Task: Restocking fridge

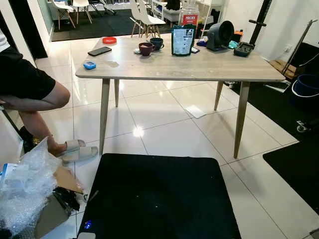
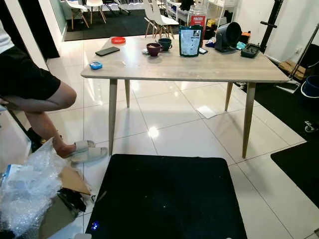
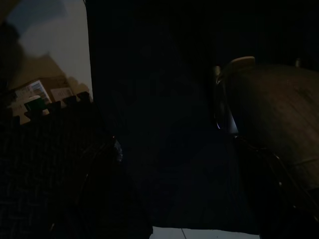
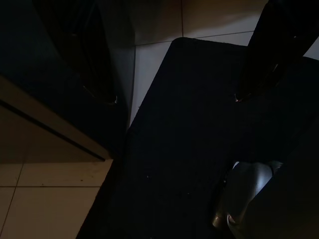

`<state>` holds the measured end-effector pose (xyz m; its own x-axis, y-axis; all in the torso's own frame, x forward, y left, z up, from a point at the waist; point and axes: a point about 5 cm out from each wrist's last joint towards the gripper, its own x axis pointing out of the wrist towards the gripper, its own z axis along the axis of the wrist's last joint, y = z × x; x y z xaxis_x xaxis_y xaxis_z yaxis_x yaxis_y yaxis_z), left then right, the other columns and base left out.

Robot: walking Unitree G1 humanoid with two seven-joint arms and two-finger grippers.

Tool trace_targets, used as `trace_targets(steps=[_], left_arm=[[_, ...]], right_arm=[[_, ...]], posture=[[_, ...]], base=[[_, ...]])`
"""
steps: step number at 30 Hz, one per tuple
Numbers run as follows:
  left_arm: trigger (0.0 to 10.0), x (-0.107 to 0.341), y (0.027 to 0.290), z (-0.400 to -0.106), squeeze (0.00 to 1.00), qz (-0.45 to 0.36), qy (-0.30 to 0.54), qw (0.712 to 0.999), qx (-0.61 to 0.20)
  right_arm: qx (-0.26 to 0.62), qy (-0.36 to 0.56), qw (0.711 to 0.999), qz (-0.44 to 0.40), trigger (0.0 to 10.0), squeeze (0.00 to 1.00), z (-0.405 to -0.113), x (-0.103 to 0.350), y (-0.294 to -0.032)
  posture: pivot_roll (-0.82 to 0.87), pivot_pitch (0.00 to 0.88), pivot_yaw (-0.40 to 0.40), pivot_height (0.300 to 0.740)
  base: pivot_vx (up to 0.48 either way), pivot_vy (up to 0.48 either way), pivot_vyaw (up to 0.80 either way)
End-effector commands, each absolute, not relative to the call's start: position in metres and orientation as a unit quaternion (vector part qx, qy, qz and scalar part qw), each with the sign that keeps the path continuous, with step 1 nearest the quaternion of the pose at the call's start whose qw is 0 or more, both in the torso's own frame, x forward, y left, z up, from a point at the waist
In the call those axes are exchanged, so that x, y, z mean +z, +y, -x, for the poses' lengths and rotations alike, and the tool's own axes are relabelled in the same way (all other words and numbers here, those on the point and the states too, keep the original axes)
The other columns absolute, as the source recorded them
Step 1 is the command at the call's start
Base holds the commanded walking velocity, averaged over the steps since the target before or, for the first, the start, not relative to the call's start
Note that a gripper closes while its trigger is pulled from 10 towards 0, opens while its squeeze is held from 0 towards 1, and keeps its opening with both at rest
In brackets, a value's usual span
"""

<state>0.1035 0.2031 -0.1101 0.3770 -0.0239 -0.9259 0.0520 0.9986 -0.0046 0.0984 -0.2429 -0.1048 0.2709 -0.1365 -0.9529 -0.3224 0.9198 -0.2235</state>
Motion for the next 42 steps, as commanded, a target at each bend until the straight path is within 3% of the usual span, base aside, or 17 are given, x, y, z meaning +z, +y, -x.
trace_targets(steps=[1, 42], left_arm=[[10.0, -0.1138, 0.1968, -0.0933, 0.00, -0.010, 0.577, 0.816, -0.036], [10.0, -0.1129, 0.1989, -0.0955, 0.00, -0.020, 0.576, 0.815, -0.050]], right_arm=[[0.063, 0.601, 0.774, 0.190, 10.0, 0.00, -0.0981, -0.1050, -0.2421], [0.072, 0.603, 0.770, 0.195, 10.0, 0.00, -0.0970, -0.1051, -0.2425]], posture=[[0.03, 0.000, 0.001, 0.739], [0.03, 0.000, 0.005, 0.739]], base=[[0.000, 0.000, 0.00], [0.000, 0.000, 0.00]])
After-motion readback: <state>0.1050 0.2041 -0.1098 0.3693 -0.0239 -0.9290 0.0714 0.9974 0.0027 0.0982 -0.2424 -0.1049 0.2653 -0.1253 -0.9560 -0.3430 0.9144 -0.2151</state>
